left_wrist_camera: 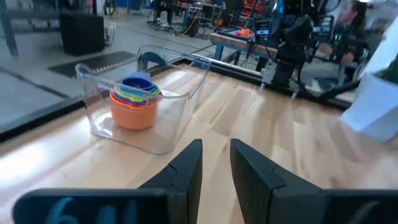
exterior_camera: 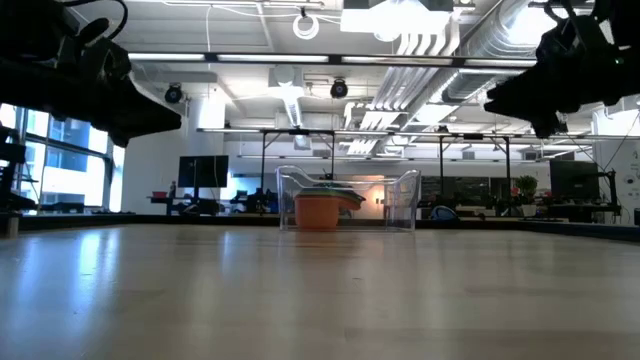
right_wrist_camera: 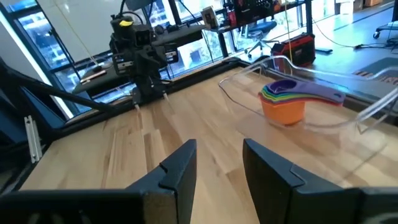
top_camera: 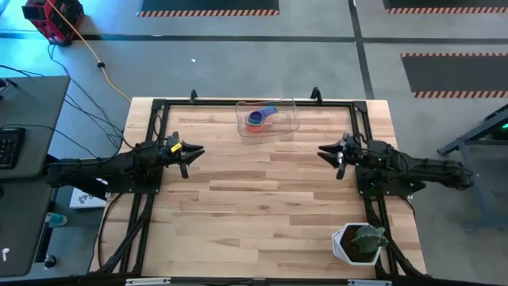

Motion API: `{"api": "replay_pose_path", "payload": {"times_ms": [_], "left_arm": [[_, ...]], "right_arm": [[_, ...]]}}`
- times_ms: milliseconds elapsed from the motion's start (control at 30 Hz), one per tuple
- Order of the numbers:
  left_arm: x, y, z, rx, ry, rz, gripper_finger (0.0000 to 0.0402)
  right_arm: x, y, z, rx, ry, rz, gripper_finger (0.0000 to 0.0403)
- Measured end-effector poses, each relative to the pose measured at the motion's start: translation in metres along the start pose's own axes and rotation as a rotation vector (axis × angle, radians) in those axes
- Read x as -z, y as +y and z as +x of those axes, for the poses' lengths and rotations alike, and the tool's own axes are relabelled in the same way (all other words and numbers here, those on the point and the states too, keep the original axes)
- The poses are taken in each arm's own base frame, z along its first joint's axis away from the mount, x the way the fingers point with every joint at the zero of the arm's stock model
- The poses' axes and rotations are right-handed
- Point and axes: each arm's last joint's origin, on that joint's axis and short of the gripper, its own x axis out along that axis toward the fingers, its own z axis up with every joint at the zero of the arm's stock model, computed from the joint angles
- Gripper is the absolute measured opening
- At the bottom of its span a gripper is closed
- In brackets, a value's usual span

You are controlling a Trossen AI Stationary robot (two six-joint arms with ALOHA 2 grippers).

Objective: Nest measuring cups in basket
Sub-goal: Return to Home Position

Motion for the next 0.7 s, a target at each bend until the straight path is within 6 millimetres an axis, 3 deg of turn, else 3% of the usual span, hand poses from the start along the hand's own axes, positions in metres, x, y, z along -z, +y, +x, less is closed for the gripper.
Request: {"api": "replay_pose_path", "payload": {"times_ms": [267,700], "left_arm": [[0.0,0.0,0.0,0.0,0.0,0.131,0.0074],[0.0,0.0,0.0,0.0,-0.001,0.059,0.0074]], "right_arm": [[0.022,-0.006,0.001,-0.027,0.002,0.052,0.0122],[0.031,-0.007,0.005,-0.06,-0.003,0.074,0.0122]]}}
